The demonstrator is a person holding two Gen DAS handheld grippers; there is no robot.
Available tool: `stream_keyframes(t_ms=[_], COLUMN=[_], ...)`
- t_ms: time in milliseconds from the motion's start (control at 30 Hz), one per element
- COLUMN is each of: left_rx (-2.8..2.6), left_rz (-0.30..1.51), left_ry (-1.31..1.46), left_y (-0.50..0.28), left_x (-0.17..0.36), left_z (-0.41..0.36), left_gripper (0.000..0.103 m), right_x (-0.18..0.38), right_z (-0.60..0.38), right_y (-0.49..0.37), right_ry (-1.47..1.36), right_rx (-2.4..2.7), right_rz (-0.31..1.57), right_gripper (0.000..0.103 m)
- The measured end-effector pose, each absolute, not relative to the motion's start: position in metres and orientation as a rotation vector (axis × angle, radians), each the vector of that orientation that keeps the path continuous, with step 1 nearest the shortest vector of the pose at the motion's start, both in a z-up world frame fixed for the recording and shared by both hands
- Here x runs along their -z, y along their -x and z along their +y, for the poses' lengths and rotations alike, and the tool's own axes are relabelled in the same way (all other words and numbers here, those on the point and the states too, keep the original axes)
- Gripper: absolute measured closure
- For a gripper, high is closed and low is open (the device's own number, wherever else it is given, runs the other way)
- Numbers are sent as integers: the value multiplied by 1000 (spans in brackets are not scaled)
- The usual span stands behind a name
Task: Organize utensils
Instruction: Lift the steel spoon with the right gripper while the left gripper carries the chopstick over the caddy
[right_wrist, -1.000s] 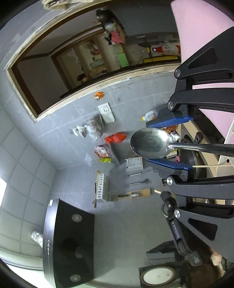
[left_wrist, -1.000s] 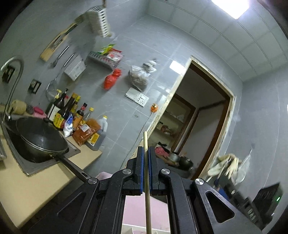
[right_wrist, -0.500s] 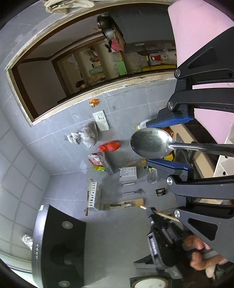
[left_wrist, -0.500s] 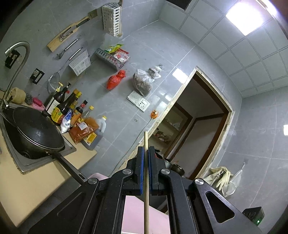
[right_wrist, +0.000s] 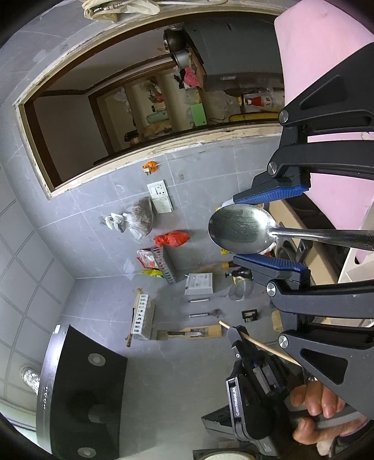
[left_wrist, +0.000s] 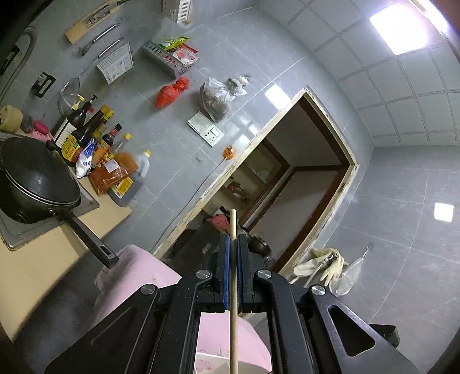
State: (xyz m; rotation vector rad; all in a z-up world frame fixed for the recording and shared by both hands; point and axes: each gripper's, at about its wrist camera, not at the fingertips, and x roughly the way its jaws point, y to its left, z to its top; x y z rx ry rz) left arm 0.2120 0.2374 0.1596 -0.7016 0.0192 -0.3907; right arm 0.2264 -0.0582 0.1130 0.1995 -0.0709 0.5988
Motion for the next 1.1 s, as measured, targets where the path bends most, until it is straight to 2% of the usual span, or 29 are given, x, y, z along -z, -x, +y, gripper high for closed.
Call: stream_keyframes(t_ms=[467,700,1100], left_rx=[268,215,136], left_rz=[-95,-108,-104], left_ry=[652,642,463], left_y=[-200,-210,-206], left_x=[-177,-159,-131], left_z=[257,257,219], left_gripper=[101,101,101], right_x=[-106,-100,-89], right_z=[-57,-57,-45], right_y=[-229,-230,-228], right_ry=[-191,-173,-92], right_rx=[-587,-580,-588], right_rz=[-80,-74,-39], right_gripper=[71,71,71])
